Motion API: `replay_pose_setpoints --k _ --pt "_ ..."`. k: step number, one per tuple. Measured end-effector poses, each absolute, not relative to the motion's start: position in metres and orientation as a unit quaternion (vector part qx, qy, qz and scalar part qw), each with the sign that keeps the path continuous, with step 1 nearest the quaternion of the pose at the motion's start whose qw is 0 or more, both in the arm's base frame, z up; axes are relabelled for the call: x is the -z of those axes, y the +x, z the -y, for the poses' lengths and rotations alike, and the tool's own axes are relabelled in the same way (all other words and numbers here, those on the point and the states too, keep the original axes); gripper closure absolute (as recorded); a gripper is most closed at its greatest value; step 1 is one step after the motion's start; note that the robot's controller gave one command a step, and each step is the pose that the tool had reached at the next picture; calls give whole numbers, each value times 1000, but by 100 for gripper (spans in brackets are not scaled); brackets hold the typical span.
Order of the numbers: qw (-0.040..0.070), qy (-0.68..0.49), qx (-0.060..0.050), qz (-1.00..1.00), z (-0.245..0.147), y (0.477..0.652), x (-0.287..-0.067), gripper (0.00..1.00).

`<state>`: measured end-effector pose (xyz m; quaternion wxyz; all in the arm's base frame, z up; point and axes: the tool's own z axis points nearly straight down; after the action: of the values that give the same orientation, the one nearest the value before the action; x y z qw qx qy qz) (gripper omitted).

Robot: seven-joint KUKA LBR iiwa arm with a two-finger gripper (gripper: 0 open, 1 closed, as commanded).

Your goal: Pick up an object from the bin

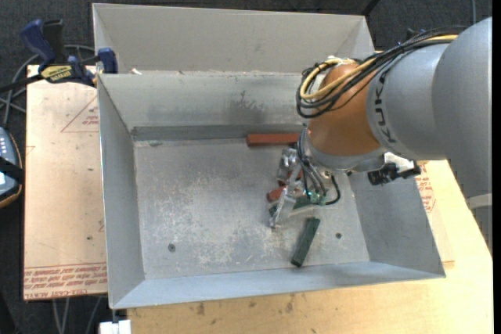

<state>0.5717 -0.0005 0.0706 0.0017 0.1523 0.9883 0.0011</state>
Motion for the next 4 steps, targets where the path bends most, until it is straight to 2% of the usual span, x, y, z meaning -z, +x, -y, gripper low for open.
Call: replay_pose_setpoints --k 4 --pt "2 153 -1 -988 1 572 -71 0"
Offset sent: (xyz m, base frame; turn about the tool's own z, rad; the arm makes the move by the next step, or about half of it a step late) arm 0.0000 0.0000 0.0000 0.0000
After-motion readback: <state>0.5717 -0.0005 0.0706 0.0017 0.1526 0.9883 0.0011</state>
